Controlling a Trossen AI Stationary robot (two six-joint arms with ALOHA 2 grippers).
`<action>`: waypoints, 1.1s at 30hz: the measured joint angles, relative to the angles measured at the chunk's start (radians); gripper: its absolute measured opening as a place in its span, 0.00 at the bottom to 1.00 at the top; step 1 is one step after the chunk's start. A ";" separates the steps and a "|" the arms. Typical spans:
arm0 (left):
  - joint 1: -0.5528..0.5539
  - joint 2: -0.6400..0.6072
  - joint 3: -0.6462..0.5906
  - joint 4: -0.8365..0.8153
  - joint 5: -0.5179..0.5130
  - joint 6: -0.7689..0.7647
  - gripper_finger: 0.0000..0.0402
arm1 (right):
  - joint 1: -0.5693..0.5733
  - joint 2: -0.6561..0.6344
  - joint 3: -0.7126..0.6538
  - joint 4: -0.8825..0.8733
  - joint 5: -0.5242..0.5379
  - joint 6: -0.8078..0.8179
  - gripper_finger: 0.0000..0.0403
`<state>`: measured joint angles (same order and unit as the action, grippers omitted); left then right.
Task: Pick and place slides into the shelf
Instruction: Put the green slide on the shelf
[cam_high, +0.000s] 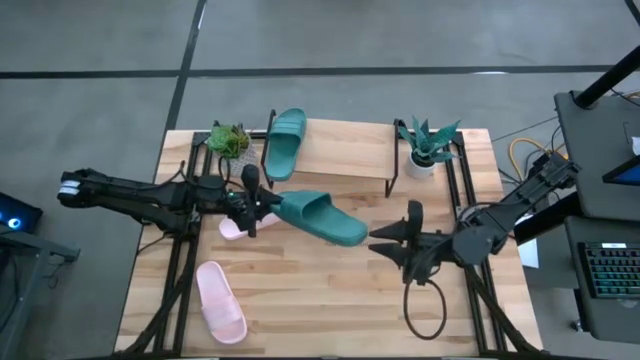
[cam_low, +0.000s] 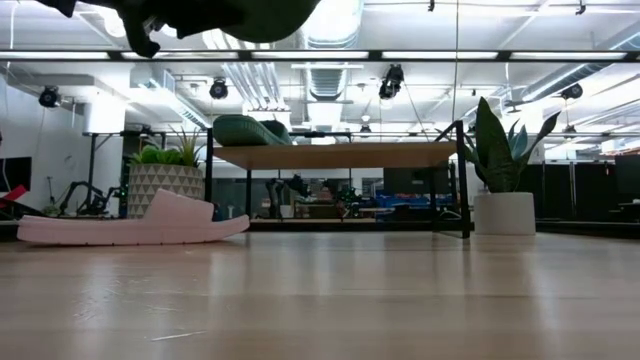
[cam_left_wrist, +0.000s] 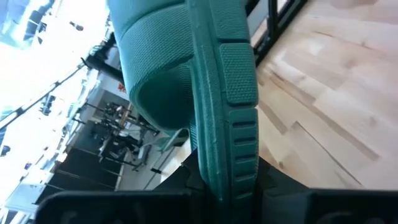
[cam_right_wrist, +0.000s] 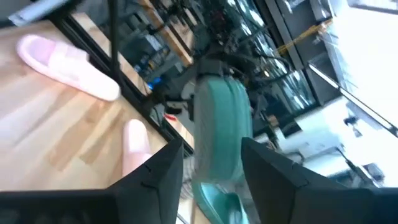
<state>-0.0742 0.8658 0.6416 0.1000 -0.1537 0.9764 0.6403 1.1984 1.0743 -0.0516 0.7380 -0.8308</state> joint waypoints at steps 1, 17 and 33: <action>0.000 0.004 0.000 0.006 -0.001 0.000 0.05 | -0.004 0.000 0.002 -0.002 -0.020 0.004 0.40; 0.000 0.063 0.000 0.106 0.015 0.044 0.05 | -0.084 0.014 0.021 0.004 -0.043 0.080 0.62; 0.000 0.133 0.022 0.181 0.024 0.060 0.05 | -0.149 0.014 0.021 0.010 -0.198 0.061 0.26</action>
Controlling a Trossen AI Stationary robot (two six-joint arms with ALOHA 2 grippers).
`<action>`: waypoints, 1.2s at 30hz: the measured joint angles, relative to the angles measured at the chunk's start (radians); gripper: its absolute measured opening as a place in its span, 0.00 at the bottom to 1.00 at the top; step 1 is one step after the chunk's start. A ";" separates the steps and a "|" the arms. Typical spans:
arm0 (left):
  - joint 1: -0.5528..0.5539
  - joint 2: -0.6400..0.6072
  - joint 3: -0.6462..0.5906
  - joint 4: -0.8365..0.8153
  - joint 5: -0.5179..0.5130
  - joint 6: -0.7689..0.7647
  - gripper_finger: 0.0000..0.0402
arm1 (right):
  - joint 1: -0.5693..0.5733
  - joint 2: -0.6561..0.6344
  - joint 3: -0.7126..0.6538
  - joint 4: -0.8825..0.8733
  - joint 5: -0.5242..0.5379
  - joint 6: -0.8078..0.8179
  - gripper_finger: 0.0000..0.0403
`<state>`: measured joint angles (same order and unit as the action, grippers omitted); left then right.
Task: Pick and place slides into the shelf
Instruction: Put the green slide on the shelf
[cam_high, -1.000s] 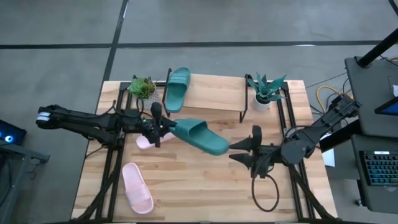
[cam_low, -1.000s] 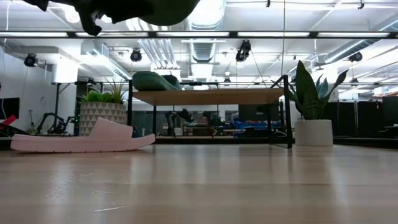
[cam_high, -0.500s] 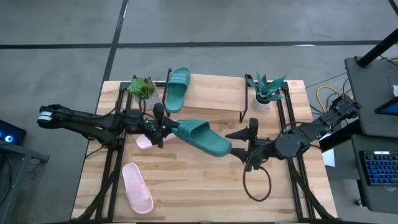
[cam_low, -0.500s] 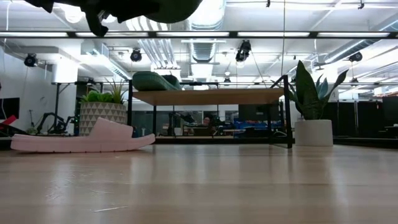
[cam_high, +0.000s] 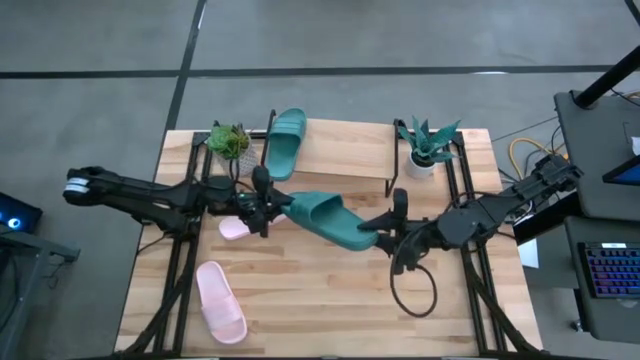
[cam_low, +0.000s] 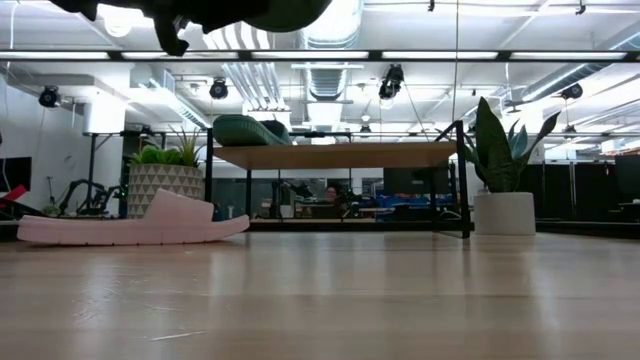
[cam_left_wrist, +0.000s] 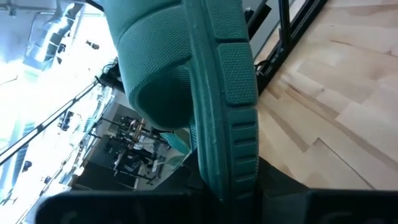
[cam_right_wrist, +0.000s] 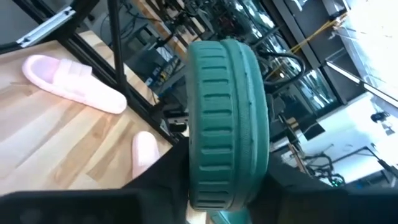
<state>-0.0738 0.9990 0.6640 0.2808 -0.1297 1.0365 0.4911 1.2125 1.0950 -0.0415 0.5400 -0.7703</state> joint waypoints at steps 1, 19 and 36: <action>0.000 0.004 0.003 0.000 0.000 0.000 0.05 | -0.003 0.000 0.000 0.000 -0.001 -0.001 0.23; 0.000 -0.111 0.004 -0.016 -0.202 -0.152 0.64 | -0.028 0.001 -0.050 0.032 0.231 -0.053 0.14; 0.000 -0.150 0.002 -0.117 -0.269 -0.298 0.68 | -0.219 0.211 -0.095 0.293 0.375 -0.239 0.14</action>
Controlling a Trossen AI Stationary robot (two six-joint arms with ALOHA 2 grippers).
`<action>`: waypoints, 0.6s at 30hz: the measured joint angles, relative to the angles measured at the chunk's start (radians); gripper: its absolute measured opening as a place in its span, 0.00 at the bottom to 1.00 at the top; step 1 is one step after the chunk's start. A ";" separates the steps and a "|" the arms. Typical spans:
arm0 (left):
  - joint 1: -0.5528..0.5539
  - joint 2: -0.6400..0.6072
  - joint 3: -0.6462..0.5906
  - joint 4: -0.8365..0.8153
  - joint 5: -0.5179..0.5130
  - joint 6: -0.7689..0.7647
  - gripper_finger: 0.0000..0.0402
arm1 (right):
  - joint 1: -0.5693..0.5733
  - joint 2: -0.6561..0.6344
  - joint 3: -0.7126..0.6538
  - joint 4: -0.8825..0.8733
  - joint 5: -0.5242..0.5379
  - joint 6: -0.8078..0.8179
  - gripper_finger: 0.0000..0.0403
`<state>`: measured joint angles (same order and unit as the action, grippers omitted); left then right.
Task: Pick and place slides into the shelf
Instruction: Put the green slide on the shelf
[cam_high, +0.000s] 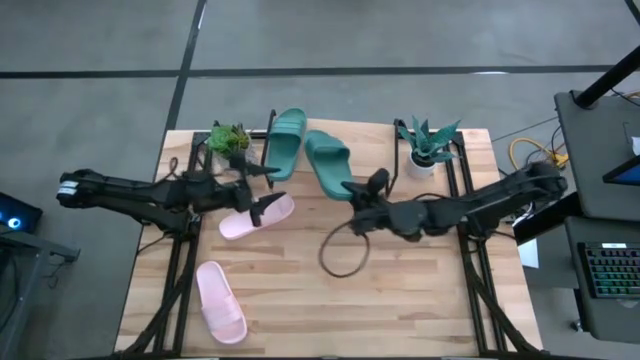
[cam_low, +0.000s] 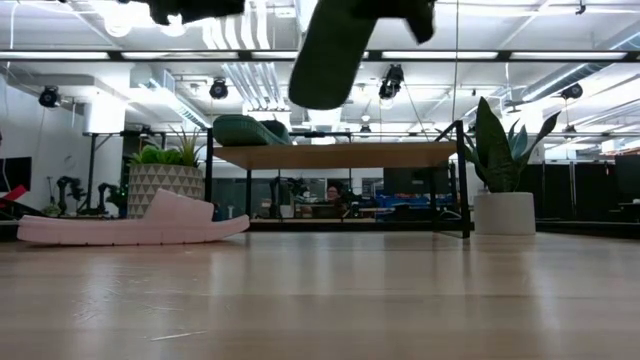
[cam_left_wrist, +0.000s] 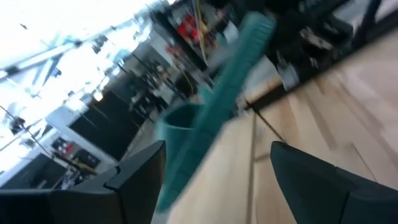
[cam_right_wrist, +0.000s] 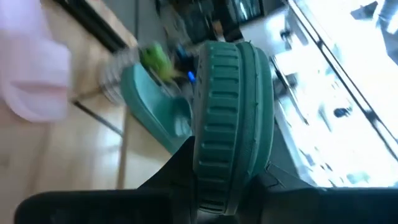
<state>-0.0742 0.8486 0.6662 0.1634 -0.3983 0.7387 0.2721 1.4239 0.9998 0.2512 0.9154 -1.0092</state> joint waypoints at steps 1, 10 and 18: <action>0.000 0.015 0.001 -0.003 -0.009 0.000 0.68 | -0.005 0.027 0.022 0.000 0.032 -0.011 0.14; 0.000 -0.003 0.002 -0.024 -0.116 0.007 0.68 | -0.051 0.235 0.160 -0.007 0.144 -0.047 0.13; -0.001 -0.110 -0.006 -0.053 -0.114 -0.001 0.68 | -0.135 0.354 0.208 -0.005 0.210 -0.043 0.13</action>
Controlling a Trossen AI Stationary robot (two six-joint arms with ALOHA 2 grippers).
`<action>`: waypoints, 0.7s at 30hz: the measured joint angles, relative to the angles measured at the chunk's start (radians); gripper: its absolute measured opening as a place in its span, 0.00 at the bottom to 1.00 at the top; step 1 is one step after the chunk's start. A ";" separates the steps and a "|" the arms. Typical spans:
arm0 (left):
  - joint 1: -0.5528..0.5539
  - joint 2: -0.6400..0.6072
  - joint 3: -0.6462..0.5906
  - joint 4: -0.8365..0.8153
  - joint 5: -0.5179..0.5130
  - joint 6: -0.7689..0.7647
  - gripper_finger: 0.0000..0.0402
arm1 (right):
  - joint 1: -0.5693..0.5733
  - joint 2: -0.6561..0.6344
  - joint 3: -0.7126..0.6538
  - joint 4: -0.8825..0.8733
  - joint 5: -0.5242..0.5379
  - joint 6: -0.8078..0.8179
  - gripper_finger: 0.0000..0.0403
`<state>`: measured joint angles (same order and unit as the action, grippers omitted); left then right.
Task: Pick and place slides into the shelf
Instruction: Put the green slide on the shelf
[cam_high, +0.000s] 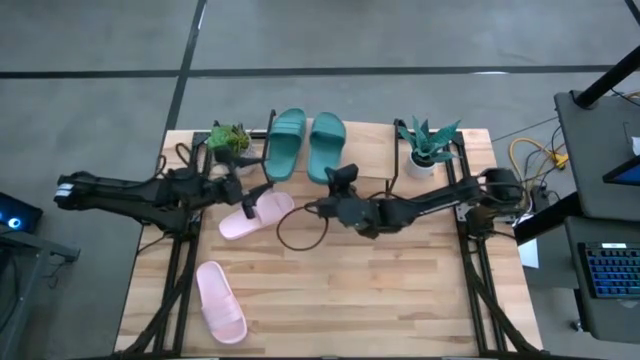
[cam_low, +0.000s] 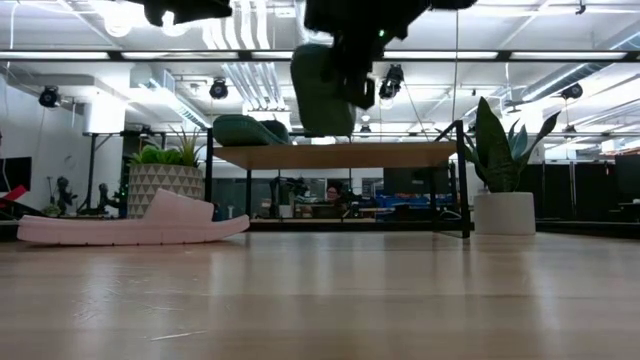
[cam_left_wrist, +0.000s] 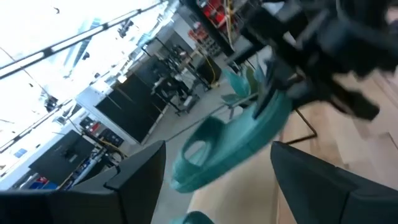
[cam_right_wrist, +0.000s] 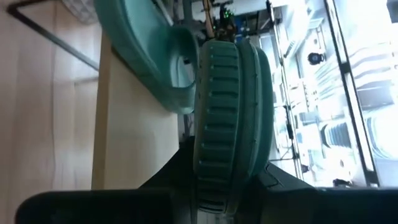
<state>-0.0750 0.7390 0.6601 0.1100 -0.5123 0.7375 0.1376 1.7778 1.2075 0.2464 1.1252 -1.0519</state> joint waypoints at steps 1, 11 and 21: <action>0.000 -0.010 -0.001 -0.001 0.001 0.000 0.68 | -0.011 0.010 0.002 0.000 -0.002 0.001 0.13; 0.000 -0.071 -0.013 -0.024 0.005 -0.002 0.68 | -0.080 0.065 0.002 0.028 -0.109 0.014 0.13; 0.001 -0.058 -0.013 -0.028 0.006 -0.002 0.68 | -0.139 0.106 0.002 0.077 -0.149 -0.033 0.13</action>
<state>-0.0742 0.6815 0.6470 0.0816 -0.5060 0.7355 -0.0013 1.8843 1.2098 0.3235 0.9760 -1.0847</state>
